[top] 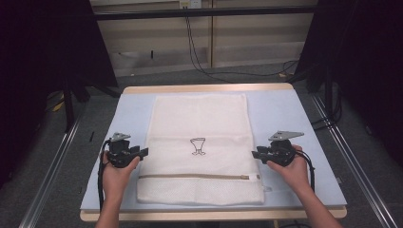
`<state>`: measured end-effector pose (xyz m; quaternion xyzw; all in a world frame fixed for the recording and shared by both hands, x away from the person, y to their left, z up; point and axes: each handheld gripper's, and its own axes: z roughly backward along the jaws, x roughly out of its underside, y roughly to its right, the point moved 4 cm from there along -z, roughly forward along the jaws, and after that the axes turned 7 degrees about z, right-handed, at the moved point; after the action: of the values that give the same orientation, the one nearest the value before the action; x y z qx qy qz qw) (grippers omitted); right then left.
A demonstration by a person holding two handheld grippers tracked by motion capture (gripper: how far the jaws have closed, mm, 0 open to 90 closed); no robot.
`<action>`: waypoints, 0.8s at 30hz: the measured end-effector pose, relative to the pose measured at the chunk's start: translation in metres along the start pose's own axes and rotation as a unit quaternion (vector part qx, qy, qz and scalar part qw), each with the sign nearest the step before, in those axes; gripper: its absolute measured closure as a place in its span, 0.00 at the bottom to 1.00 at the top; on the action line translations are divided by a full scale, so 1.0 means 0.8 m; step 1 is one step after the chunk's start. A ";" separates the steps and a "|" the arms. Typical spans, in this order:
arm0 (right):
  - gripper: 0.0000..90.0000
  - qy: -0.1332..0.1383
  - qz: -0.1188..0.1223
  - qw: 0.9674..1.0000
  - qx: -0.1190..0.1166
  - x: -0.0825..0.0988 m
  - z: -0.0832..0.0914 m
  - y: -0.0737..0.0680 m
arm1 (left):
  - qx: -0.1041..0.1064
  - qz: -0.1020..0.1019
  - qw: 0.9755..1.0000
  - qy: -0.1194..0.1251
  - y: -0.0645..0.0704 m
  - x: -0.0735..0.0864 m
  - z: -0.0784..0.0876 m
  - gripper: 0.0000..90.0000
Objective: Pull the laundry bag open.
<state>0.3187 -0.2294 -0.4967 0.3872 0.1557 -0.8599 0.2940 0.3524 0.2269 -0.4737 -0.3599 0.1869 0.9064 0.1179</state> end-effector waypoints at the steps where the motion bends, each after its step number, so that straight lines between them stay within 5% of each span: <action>1: 0.75 0.001 0.001 1.000 0.000 0.000 0.002 0.000 | 0.005 -0.007 1.000 -0.001 0.003 -0.001 0.000 0.58; 8: 0.86 0.010 0.042 0.999 -0.007 0.005 0.010 -0.008 | 0.036 -0.027 0.999 -0.008 0.038 -0.011 -0.004 0.52; 13: 0.94 0.032 0.036 0.999 -0.015 0.008 0.018 -0.017 | 0.049 -0.066 0.997 -0.005 0.057 -0.016 -0.008 0.47; 21: 0.99 0.063 0.046 0.996 -0.035 0.011 0.028 -0.027 | 0.107 -0.063 0.992 -0.017 0.097 -0.017 -0.019 0.44; 24: 0.98 0.055 0.052 0.997 -0.033 0.012 0.031 -0.031 | 0.125 -0.070 0.989 -0.024 0.111 -0.017 -0.022 0.43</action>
<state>0.2837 -0.2264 -0.4867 0.4318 0.1796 -0.8152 0.3418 0.3420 0.1387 -0.4535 -0.3326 0.2698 0.8740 0.2295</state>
